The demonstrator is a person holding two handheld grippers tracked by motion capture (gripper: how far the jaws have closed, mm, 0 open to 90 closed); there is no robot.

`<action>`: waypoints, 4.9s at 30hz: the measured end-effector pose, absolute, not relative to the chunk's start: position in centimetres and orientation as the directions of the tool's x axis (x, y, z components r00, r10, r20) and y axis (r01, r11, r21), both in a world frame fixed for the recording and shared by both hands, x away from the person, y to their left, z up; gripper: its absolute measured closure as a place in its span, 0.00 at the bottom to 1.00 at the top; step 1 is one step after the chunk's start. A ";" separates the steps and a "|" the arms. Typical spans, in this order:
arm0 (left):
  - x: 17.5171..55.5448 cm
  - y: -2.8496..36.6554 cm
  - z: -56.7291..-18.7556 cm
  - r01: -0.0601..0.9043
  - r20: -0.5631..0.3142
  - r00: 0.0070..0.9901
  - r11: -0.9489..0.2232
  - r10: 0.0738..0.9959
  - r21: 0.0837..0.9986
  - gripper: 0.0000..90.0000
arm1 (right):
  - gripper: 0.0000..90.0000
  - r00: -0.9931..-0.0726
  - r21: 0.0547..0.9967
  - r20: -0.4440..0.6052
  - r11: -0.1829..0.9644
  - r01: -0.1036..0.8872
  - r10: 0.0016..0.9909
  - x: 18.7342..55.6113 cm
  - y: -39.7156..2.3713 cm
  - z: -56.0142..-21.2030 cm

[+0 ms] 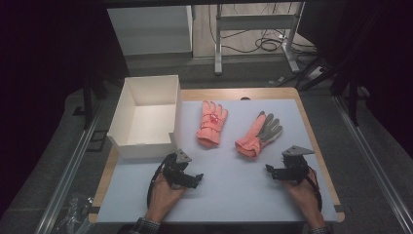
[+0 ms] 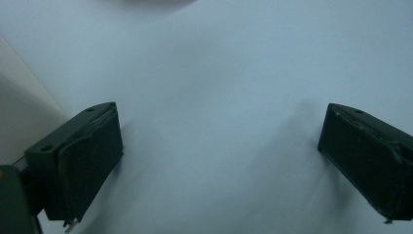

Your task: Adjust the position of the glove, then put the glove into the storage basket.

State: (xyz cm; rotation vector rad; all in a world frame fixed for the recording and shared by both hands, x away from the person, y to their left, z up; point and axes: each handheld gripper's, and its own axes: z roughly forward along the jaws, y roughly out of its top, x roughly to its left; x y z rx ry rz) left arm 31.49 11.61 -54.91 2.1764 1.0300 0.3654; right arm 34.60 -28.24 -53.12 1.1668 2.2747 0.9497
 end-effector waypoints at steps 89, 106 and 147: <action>31.4 11.6 -54.9 0.567 -0.040 0.644 -0.441 0.764 0.696 0.03 | 0.53 -0.513 0.726 -0.026 0.369 0.581 0.858 44.1 -25.2 -48.1; 31.4 11.6 -54.9 0.569 -0.042 0.642 -0.439 0.765 0.695 0.03 | 0.92 -0.490 0.687 0.017 0.346 0.639 0.872 45.2 -25.1 -50.6; 31.4 11.6 -54.9 0.569 -0.041 0.644 -0.442 0.764 0.694 0.03 | 0.94 -0.788 0.754 0.210 0.418 0.507 0.578 38.3 -23.8 -45.3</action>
